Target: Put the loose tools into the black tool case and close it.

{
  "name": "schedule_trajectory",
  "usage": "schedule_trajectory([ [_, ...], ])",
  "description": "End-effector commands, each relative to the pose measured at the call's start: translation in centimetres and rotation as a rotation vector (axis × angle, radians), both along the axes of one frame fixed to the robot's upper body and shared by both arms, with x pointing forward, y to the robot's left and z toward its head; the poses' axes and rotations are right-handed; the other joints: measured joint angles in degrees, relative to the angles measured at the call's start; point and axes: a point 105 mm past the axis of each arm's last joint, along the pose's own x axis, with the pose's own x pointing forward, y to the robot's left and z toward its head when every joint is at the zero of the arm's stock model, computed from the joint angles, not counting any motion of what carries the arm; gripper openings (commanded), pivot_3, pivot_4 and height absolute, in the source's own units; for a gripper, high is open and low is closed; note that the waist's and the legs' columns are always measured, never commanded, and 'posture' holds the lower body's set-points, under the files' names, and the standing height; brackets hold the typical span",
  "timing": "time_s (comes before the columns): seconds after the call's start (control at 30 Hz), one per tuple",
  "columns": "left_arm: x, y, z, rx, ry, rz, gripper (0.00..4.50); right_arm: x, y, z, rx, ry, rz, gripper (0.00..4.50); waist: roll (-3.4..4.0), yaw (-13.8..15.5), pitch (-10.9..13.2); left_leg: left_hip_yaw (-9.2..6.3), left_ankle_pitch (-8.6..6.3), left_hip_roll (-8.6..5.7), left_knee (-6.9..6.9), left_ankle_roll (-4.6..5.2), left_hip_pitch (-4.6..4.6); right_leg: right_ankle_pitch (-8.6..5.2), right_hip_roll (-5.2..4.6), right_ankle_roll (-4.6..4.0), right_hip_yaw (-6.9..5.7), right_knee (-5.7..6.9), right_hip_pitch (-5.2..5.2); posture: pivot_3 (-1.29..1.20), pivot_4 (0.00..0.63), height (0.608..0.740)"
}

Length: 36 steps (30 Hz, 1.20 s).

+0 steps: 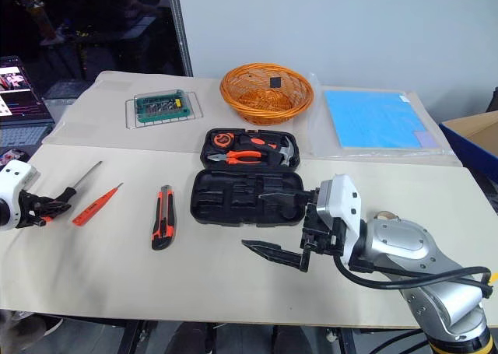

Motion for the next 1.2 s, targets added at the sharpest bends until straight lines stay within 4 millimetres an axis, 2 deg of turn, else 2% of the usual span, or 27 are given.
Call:
schedule_trajectory([
  [0.03,0.8,-2.5,5.0,-0.077,-0.205,-0.198,0.87,-0.3,-0.8,0.8,-0.004,-0.074,-0.062,4.5,-0.11,0.0,0.0,-0.02,0.0,0.0,0.02,0.0,0.0,-0.02,0.01,-0.02,-0.01,0.06,-0.01,0.0,0.15,0.74],
  [0.07,0.8,-3.5,6.0,-0.089,-0.23,-0.249,0.87,-0.3,-1.2,0.8,-0.002,-0.077,-0.086,4.5,-0.18,0.1,0.0,-0.03,0.0,0.02,0.07,0.0,0.0,-0.03,0.01,-0.03,-0.01,0.12,-0.01,0.0,0.15,0.74],
  [0.13,1.3,-6.6,7.4,-0.084,-0.274,-0.389,0.87,-0.1,-2.3,0.7,-0.001,-0.09,-0.162,4.5,-0.2,0.4,0.0,-0.08,0.0,0.02,0.16,0.0,0.0,-0.03,0.0,-0.03,-0.06,0.17,0.05,0.0,0.15,0.74],
  [0.2,2.0,-11.2,8.4,-0.058,-0.317,-0.555,0.87,-0.1,-3.6,0.7,-0.001,-0.099,-0.245,4.5,-0.19,0.7,0.1,-0.11,-0.02,0.02,0.43,0.01,-0.09,-0.09,-0.04,0.05,-0.06,0.25,0.11,0.0,0.15,0.74],
  [0.27,2.6,-16.2,8.4,-0.006,-0.317,-0.716,0.87,-0.2,-4.8,0.4,-0.016,-0.103,-0.311,4.5,-0.15,1.3,0.0,-0.12,-0.05,-0.04,0.63,0.06,-0.16,-0.12,-0.09,0.12,-0.04,0.26,0.19,0.0,0.15,0.74],
  [0.3,3.4,-18.9,7.9,0.038,-0.283,-0.759,0.87,-0.3,-5.4,0.3,-0.031,-0.108,-0.348,4.5,-0.15,1.4,0.0,-0.12,-0.06,-0.04,0.77,0.08,-0.18,-0.11,-0.08,0.14,-0.02,0.28,0.22,0.0,0.15,0.74],
  [0.37,4.4,-22.4,7.6,0.128,-0.261,-0.851,0.87,-0.4,-6.2,0.3,-0.048,-0.115,-0.397,4.5,-0.16,1.9,0.0,-0.19,-0.06,-0.06,0.97,0.09,-0.23,-0.09,-0.02,0.18,-0.01,0.38,0.28,0.0,0.15,0.74],
  [0.43,5.1,-24.6,7.1,0.205,-0.254,-0.95,0.87,-0.5,-6.7,0.3,-0.058,-0.117,-0.424,4.5,-0.14,1.5,0.0,-0.31,-0.05,-0.05,1.15,0.09,-0.38,-0.07,0.08,0.21,0.04,0.43,0.23,0.0,0.15,0.74],
  [0.5,7.3,-27.2,6.7,0.261,-0.245,-0.965,0.87,-0.5,-7.4,0.2,-0.086,-0.121,-0.477,4.5,-0.11,1.0,0.1,-0.44,-0.04,-0.06,1.3,0.13,-0.43,0.06,0.17,0.41,0.13,0.42,0.22,0.0,0.15,0.74],
  [0.67,9.7,-29.7,4.7,0.452,-0.199,-1.042,0.87,-0.6,-8.2,-0.4,-0.123,-0.11,-0.564,4.5,-0.04,-0.1,0.1,-0.69,-0.03,-0.13,1.43,0.2,-0.5,0.06,0.25,0.55,0.15,0.43,0.24,0.0,0.15,0.74],
  [0.87,10.2,-29.7,2.5,0.562,-0.106,-1.102,0.87,-1.2,-8.1,-0.4,-0.122,-0.12,-0.605,4.5,0.01,-0.1,0.1,-0.78,-0.12,-0.18,1.43,0.34,-0.66,0.08,0.27,0.44,0.16,0.42,0.13,0.0,0.15,0.74],
  [1.0,10.4,-29.8,1.8,0.581,-0.084,-1.102,0.87,-1.5,-8.1,-0.5,-0.121,-0.121,-0.621,4.5,0.02,0.1,0.1,-0.85,-0.13,-0.31,1.44,0.36,-0.71,0.05,0.18,0.5,0.15,0.36,0.2,0.0,0.15,0.74],
  [1.2,10.5,-31.5,1.8,0.554,-0.124,-1.119,0.87,-1.6,-7.7,-0.5,-0.111,-0.12,-0.621,4.5,0.03,0.1,0.1,-0.97,-0.13,-0.36,1.5,0.37,-0.7,0.05,0.17,0.51,0.13,0.38,0.28,0.0,0.15,0.74],
])
